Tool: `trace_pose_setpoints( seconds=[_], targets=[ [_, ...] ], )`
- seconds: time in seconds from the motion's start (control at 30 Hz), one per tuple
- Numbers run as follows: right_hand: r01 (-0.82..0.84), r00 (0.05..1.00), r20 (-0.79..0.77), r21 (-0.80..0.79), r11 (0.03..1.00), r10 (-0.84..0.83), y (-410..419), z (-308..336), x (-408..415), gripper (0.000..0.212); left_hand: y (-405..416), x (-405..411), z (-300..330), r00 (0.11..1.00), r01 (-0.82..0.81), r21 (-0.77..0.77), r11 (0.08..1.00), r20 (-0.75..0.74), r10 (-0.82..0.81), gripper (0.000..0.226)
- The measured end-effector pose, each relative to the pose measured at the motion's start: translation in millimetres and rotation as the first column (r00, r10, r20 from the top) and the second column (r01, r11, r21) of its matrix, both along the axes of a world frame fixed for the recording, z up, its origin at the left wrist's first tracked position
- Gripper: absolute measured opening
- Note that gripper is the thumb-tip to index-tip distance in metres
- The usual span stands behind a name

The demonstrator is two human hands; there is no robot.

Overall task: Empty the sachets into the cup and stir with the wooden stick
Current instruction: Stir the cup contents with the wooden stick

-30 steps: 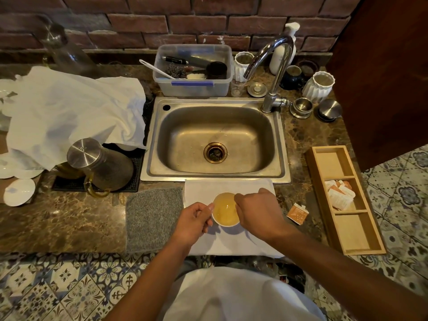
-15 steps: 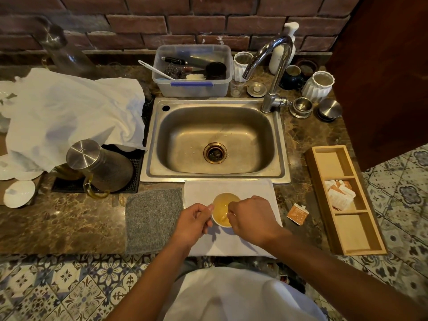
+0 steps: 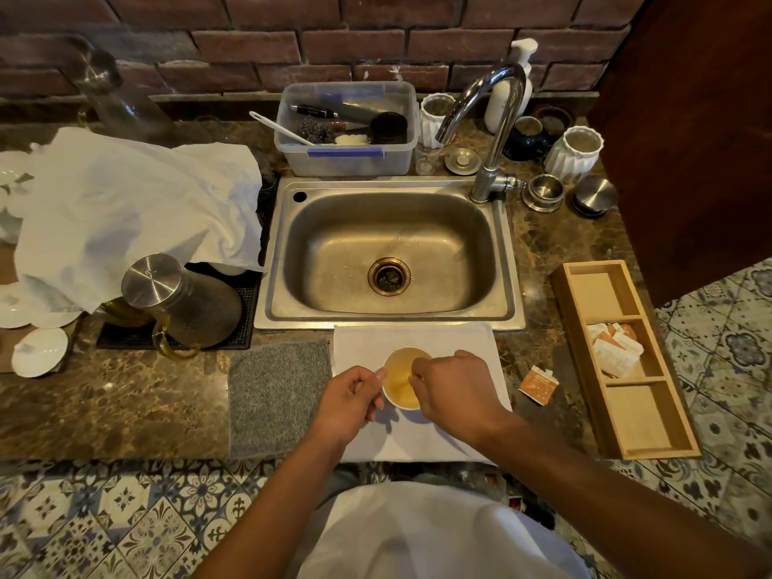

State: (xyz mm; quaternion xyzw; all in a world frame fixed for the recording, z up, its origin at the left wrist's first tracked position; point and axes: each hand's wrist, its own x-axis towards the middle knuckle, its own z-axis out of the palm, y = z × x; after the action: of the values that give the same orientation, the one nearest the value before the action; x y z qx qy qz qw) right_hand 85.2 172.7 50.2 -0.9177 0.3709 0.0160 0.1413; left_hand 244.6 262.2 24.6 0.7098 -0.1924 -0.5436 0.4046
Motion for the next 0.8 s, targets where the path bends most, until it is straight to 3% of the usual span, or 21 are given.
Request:
trace_pose_setpoints(
  seconds=[0.13, 0.3, 0.5, 0.8],
  targets=[
    [0.027, 1.0, 0.003, 0.051, 0.998, -0.028, -0.2, 6.5, -5.1, 0.032, 0.7, -0.5, -0.7, 1.0, 0.007, -0.008, 1.0, 0.012, -0.007, 0.029],
    [0.213, 0.953, 0.188, 0.141, 0.967, -0.237, -6.2, 22.3, -20.2, 0.022, 1.2, 0.3, 0.1, 1.0, 0.011, -0.023, 1.0, 0.021, -0.011, 0.028],
    [0.399, 0.751, 0.289, 0.519, 0.756, -0.594, -16.4, 24.8, -56.6, 0.011, -0.7, 1.7, 0.5, 1.0, 0.004, -0.029, 1.0, 0.02, -0.003, 0.021],
    [0.425, 0.482, 0.217, 0.789, 0.443, -0.849, 0.9, 19.9, -93.2, 0.011, -1.1, 1.2, -0.5, 0.999, 0.014, -0.031, 0.999, 0.039, -0.012, 0.02]
  ],
)
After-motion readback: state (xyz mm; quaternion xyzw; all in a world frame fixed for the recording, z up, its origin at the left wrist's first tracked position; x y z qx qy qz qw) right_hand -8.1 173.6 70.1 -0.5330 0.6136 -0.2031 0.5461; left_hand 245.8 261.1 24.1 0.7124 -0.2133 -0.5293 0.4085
